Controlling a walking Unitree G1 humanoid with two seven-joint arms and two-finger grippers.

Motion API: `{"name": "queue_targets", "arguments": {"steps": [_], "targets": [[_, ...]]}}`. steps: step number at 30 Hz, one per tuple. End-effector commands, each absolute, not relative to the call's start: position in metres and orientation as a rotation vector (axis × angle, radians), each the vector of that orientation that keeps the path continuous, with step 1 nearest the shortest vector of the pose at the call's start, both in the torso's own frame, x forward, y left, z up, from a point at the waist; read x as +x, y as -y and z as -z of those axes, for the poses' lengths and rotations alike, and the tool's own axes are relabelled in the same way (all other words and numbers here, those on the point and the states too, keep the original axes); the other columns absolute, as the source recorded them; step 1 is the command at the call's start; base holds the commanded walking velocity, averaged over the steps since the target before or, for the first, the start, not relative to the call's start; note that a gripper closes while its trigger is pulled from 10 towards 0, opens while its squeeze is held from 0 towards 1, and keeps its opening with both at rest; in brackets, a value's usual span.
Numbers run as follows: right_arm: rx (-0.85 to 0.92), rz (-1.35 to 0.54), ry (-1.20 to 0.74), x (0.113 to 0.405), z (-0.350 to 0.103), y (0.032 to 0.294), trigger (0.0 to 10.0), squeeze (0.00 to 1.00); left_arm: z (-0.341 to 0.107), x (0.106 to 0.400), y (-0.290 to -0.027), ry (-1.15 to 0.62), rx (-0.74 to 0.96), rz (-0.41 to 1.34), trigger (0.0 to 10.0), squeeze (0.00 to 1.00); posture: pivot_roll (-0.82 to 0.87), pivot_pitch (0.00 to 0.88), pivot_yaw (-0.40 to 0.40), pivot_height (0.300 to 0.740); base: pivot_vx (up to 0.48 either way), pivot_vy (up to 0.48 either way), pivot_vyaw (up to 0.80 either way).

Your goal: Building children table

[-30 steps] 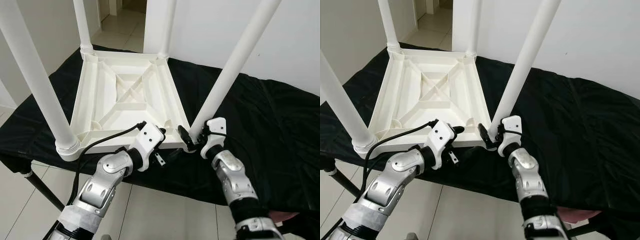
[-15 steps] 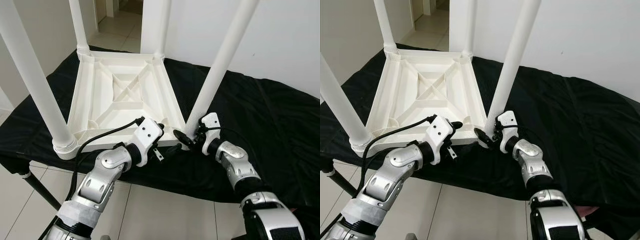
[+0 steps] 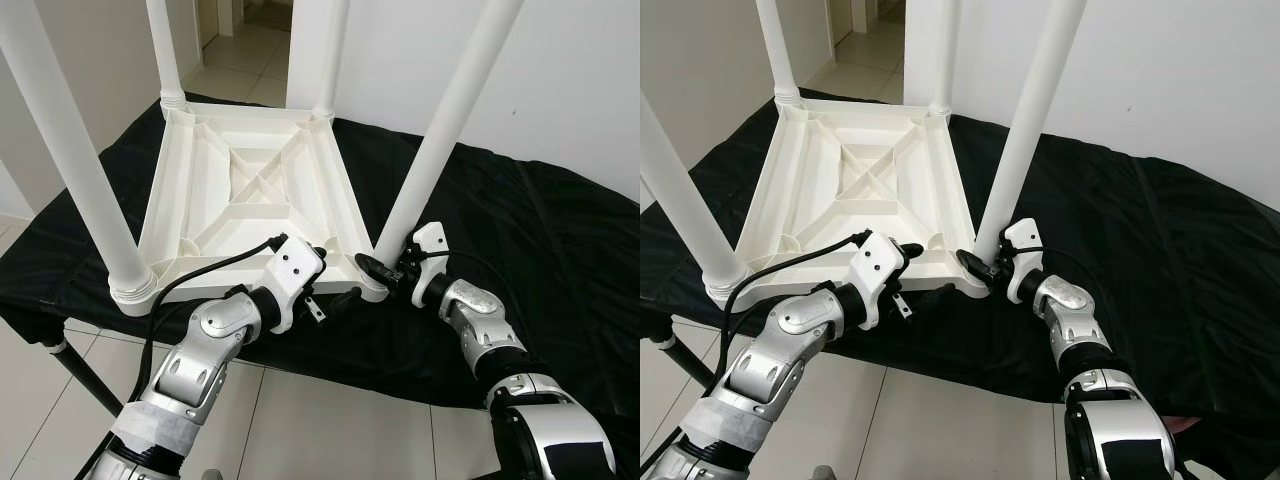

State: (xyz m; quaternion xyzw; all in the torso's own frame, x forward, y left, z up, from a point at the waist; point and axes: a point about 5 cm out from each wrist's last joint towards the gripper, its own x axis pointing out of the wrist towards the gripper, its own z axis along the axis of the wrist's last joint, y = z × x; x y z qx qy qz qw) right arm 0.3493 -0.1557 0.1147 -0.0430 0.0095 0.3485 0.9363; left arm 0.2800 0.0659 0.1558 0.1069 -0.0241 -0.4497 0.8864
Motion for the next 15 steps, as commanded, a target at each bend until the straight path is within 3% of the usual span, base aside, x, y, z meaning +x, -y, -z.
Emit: {"name": "queue_targets", "arguments": {"steps": [1, 10, 11, 15], "targets": [[-0.073, -0.608, -0.113, 0.342, -0.092, 0.163, 10.0, 0.00, -0.154, 0.277, -0.061, 0.050, 0.220, 0.960, 10.0, 0.00, 0.01, 0.000, -0.083, 0.740, 0.000, 0.000, 0.00], [-0.028, -0.407, -0.090, 0.336, -0.087, 0.156, 10.0, 0.00, -0.152, 0.276, -0.057, 0.047, 0.210, 0.971, 10.0, 0.00, -0.02, 0.000, -0.079, 0.740, 0.000, 0.000, 0.00], [0.017, -0.285, -0.094, 0.332, -0.086, 0.152, 10.0, 0.00, -0.151, 0.275, -0.056, 0.044, 0.207, 0.983, 10.0, 0.00, -0.02, 0.000, -0.081, 0.740, 0.000, 0.000, 0.00], [0.039, -0.183, -0.100, 0.328, -0.084, 0.151, 10.0, 0.00, -0.150, 0.274, -0.055, 0.041, 0.205, 0.987, 10.0, 0.00, -0.03, 0.000, -0.082, 0.740, 0.000, 0.000, 0.00]]}}
